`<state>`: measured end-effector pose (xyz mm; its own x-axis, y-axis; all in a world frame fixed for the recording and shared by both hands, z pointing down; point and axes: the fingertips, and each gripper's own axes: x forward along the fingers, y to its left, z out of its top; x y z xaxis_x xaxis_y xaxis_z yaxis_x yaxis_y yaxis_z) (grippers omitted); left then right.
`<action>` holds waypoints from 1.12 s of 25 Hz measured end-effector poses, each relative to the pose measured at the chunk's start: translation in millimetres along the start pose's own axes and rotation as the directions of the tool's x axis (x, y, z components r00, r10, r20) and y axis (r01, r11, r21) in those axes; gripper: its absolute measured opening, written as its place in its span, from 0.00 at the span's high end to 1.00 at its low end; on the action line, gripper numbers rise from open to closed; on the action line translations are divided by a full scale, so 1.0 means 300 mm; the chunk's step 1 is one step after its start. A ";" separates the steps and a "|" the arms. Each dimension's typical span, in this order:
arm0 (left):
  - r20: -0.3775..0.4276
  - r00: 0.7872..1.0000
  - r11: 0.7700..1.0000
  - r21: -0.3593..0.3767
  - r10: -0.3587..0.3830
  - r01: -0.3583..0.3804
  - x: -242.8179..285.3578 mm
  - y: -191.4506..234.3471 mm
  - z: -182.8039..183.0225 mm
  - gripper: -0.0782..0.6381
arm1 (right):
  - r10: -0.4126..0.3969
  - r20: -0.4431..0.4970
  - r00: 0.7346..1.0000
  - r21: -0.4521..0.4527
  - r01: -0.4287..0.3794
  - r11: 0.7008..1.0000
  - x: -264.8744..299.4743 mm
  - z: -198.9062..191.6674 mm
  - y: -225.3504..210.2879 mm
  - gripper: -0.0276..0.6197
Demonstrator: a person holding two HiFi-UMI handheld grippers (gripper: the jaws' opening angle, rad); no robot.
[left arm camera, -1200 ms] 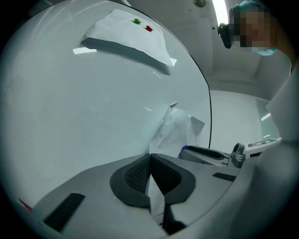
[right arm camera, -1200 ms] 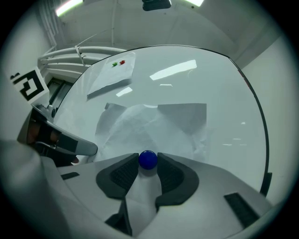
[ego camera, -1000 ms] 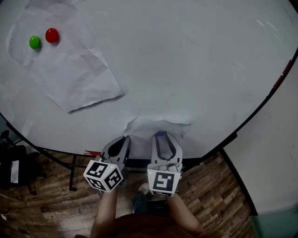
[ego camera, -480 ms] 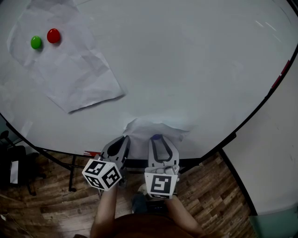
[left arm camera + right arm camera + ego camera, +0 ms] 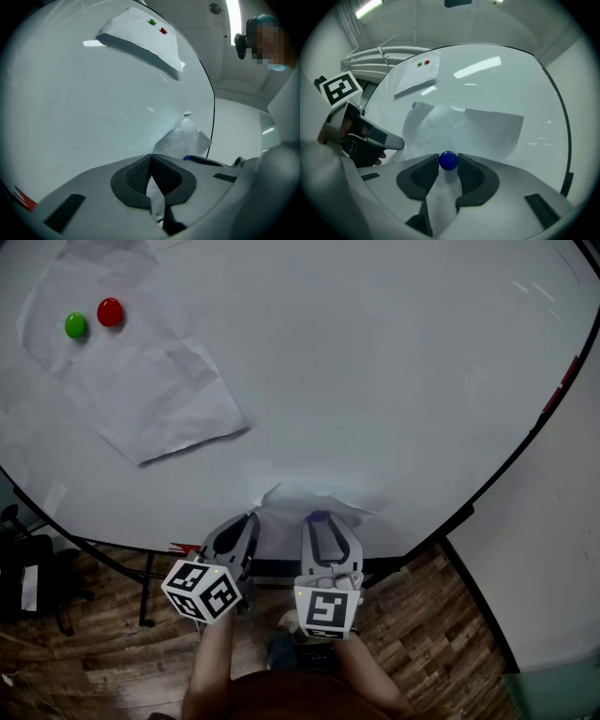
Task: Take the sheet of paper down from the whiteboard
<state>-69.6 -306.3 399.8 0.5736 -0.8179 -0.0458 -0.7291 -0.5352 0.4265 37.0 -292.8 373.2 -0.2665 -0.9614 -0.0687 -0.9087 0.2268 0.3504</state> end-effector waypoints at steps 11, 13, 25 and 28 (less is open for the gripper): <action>0.032 0.999 0.999 -0.038 -0.002 0.003 -0.042 0.012 0.035 0.86 | -0.016 -0.007 1.000 0.006 0.017 1.000 -0.018 0.000 -0.019 0.75; 0.040 0.999 0.999 -0.041 0.007 -0.006 -0.053 0.024 0.044 0.86 | -0.021 0.008 1.000 0.011 0.021 1.000 -0.016 0.000 -0.020 0.75; 0.092 0.995 0.997 -0.074 0.040 -0.033 -0.111 0.073 0.103 0.86 | -0.043 -0.026 0.999 0.021 0.043 0.999 -0.031 -0.012 -0.041 0.75; 0.101 0.994 0.996 -0.080 0.043 -0.035 -0.122 0.078 0.113 0.86 | -0.045 -0.029 0.999 0.022 0.046 0.999 -0.032 -0.014 -0.042 0.75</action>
<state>-120.3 -296.0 380.8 0.5009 -0.8574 -0.1180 -0.7167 -0.4873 0.4988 52.4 -287.1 373.5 -0.2154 -0.9748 -0.0574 -0.9270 0.1857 0.3258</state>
